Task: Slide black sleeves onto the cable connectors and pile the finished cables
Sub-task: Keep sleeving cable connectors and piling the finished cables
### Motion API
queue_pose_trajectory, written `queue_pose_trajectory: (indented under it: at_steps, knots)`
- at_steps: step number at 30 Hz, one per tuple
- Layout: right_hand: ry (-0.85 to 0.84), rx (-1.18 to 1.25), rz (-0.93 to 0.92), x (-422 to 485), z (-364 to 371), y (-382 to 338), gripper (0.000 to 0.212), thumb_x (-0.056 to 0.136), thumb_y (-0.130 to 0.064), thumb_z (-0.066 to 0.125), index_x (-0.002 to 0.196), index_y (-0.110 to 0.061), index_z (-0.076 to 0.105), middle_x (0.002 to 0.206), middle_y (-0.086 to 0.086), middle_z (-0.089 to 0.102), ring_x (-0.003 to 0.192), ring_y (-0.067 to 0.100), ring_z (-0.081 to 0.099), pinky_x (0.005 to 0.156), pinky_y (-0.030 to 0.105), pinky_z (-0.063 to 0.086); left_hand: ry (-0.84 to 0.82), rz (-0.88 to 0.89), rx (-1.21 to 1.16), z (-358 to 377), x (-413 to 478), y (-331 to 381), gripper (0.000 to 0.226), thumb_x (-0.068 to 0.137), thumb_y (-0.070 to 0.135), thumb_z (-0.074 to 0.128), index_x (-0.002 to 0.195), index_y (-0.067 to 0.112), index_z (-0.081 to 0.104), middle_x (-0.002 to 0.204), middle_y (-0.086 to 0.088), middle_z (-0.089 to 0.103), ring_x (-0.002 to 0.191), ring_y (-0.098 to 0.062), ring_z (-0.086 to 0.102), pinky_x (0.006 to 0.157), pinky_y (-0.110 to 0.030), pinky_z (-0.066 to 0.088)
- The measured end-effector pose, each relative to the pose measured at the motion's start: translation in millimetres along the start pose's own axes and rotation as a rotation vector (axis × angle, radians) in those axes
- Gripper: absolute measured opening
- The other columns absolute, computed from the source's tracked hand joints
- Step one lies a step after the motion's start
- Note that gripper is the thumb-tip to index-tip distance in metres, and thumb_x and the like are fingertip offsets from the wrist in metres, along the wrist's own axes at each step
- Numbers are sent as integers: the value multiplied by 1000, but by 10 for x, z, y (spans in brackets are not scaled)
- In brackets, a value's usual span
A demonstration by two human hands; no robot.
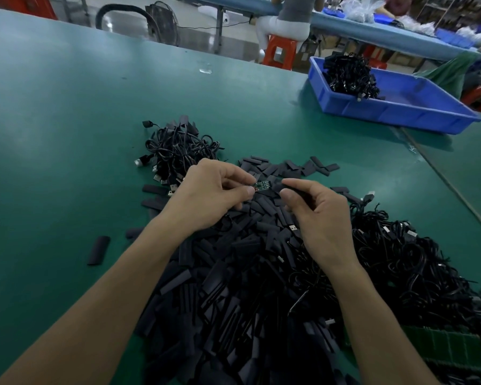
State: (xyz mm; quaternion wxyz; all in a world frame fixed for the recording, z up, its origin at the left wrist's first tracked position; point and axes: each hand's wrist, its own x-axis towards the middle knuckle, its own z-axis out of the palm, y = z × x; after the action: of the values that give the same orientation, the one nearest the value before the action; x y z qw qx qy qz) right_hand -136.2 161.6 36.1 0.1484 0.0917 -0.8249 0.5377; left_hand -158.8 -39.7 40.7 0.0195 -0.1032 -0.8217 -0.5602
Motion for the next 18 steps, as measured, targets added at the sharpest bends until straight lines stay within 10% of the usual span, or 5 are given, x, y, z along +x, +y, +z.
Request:
queue_pose_trajectory:
  at_steps: [18]
  knots:
    - [-5,-98,-43,1,20,19,24,89,-24,74,114,-23,73,93,-20,72,87,-1,69,80,13,52,-77,-109,-210,3,-38,95,6,91,8,71,96,9,74,74,-2,76,55,-5,64,53,-10,47]
